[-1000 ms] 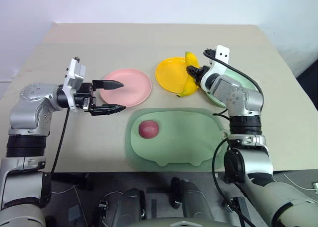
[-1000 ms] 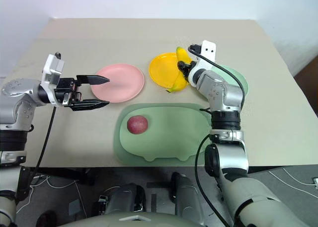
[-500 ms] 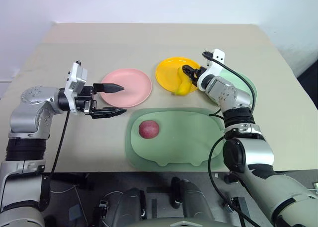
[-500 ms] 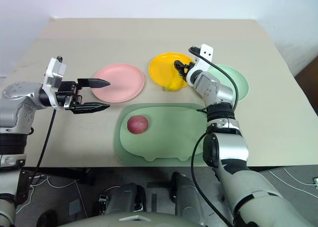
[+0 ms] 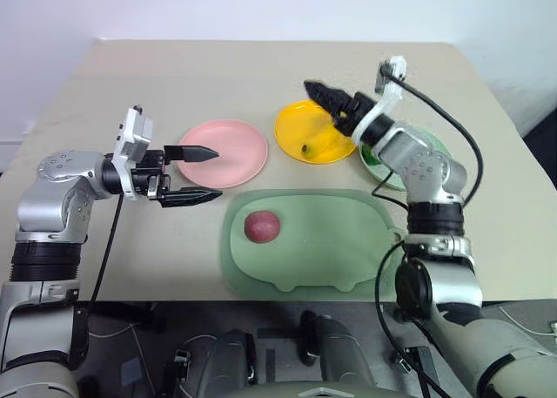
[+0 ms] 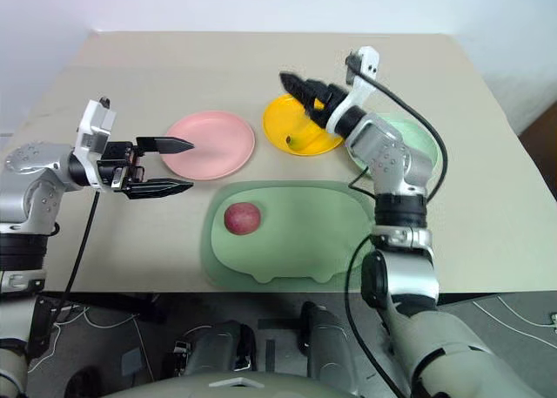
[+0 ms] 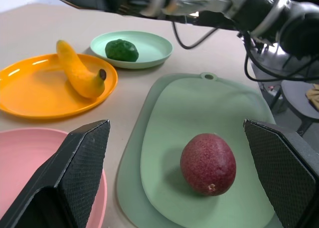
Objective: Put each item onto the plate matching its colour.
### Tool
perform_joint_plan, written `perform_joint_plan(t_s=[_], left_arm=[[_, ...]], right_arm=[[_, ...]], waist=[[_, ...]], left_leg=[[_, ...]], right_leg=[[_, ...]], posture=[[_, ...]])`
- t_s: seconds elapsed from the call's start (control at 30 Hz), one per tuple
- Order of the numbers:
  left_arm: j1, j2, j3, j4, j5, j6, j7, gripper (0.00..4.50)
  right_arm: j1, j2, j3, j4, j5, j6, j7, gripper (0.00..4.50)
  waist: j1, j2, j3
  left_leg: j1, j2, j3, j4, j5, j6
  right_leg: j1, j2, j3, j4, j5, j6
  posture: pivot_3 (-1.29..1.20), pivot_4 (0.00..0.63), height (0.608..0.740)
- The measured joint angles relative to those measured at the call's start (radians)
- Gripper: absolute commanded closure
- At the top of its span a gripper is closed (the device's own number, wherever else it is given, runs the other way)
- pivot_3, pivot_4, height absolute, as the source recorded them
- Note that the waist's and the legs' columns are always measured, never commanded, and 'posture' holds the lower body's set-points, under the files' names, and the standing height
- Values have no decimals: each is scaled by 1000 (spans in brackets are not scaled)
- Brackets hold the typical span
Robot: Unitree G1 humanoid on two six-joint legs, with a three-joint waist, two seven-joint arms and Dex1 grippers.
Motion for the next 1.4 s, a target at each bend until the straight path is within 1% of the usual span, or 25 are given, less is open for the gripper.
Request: perform_joint_plan(t_s=[0.1, 0.17, 0.23, 0.3, 0.4, 0.47, 0.6, 0.7, 0.83, 0.93, 1.17, 1.4], left_arm=[[-1, -2, -1, 2, -1, -1, 0, 0], [-3, -9, -1, 1, -2, -4, -2, 0], [-5, -13, -2, 3, -1, -9, -4, 0], [-7, -22, -2, 3, -1, -17, -4, 0], [-9, -30, -4, 6, 0, -20, -5, 0], [-15, -41, -11, 6, 3, -23, -1, 0], [-15, -48, -27, 6, 10, -23, 5, 0], [-2, -46, -30, -2, 15, -19, 9, 0], [26, -46, -40, -48, 10, 22, 23, 0], [56, -43, -43, -87, -3, 61, 29, 0], [141, -23, -76, -192, -3, 93, 49, 0], [186, -97, -127, -258, 37, 96, 168, 0]], right_arm=[[138, -80, 79, -149, 35, 77, 114, 50], [216, -175, 116, -259, 74, 105, 230, 50], [246, -243, 126, -322, 85, 108, 302, 50], [268, -288, 126, -351, 91, 95, 354, 50], [298, -384, 139, -356, 83, 77, 443, 50], [318, -454, 151, -341, 41, 22, 510, 50], [342, -552, 164, -299, -24, -82, 633, 50], [353, -639, 170, -209, -92, -196, 725, 50], [345, -662, 171, -101, -167, -325, 763, 50], [328, -662, 172, -64, -201, -362, 767, 50], [292, -655, 173, -53, -215, -376, 768, 50], [255, -654, 173, -52, -210, -348, 771, 50]], waist=[[2, 0, 0], [2, 1, 0], [0, 0, 0], [-2, 0, 0], [1, 0, 0], [3, 0, 0], [4, 0, 0], [4, 0, 0], [2, 0, 0], [2, 0, 0], [5, 0, 0], [6, 0, 0]], left_leg=[[-1, 0, 0, 0, 0, 0], [-1, -1, 0, 0, 0, 0], [0, -1, 0, 0, 0, 0], [1, 0, 0, 0, 0, 0], [1, 0, 0, 0, 0, 0], [1, -1, 0, 1, 0, 0], [1, -1, 0, 1, 0, 0], [1, -1, 1, 1, 0, 0], [1, -1, 1, 1, 0, 0], [1, -1, 1, 1, 0, 0], [1, -1, 1, 2, 0, 0], [1, -1, 1, 2, 0, 0]], right_leg=[[0, 0, 0, 0, 0, 0], [-1, 0, 0, 0, 0, 0], [0, 0, 0, -1, 0, 0], [0, 0, 0, -1, 0, 0], [0, 0, 0, -1, 0, 0], [0, 0, 0, -2, 0, 0], [0, 0, 0, -2, 0, 0], [0, 0, 0, -2, 0, 0], [0, 0, 0, -2, 0, 0], [-1, 0, 1, -2, 0, 0], [0, 0, 1, -2, 0, 0], [0, 0, 1, -2, 0, 0]], posture=[[0, 150, 704], [0, 150, 704], [0, 150, 704], [0, 150, 704], [0, 150, 704], [0, 150, 704], [0, 150, 704], [0, 150, 704], [0, 150, 704], [0, 150, 704], [0, 150, 704], [0, 150, 704]])
